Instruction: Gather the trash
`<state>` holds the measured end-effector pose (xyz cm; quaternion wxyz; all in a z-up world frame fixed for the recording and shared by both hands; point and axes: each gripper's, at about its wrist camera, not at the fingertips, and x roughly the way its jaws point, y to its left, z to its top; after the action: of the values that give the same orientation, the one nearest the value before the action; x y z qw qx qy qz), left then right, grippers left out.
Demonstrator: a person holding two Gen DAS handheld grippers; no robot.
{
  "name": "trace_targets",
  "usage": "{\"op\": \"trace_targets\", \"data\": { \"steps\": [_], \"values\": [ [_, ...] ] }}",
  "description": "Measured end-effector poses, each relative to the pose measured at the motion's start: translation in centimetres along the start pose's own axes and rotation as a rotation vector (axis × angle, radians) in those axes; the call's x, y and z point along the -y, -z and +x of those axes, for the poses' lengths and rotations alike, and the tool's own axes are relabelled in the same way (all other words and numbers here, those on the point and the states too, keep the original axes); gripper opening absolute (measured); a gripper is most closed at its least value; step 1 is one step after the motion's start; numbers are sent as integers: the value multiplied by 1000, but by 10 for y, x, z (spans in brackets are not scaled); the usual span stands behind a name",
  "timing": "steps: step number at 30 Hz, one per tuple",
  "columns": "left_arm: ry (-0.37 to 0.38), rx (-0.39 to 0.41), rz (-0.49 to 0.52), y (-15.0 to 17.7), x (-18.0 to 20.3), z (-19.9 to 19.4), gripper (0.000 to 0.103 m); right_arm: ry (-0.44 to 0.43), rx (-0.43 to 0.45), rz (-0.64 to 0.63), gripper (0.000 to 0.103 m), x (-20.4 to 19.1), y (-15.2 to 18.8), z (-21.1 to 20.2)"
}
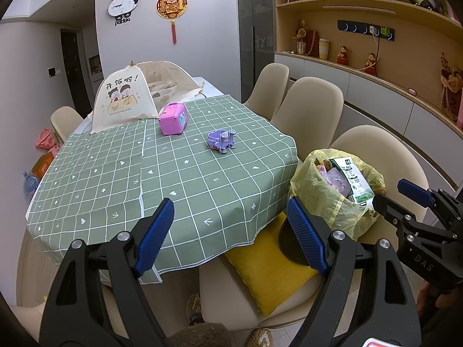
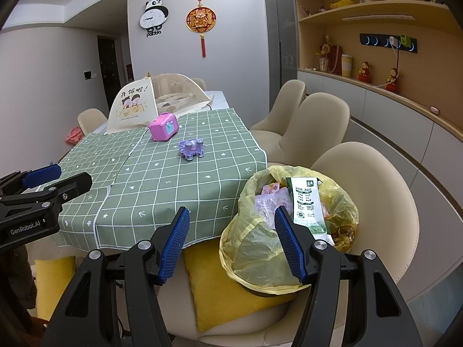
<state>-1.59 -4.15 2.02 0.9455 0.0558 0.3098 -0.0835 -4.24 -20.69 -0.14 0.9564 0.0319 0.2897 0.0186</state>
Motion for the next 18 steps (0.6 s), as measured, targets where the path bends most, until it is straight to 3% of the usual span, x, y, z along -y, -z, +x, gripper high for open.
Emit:
{"op": "trace_targets", "data": {
  "steps": [18],
  "values": [
    [6,-4,1,-1,-1,4,76,4,-6,0,58,4,1,2]
  ]
}}
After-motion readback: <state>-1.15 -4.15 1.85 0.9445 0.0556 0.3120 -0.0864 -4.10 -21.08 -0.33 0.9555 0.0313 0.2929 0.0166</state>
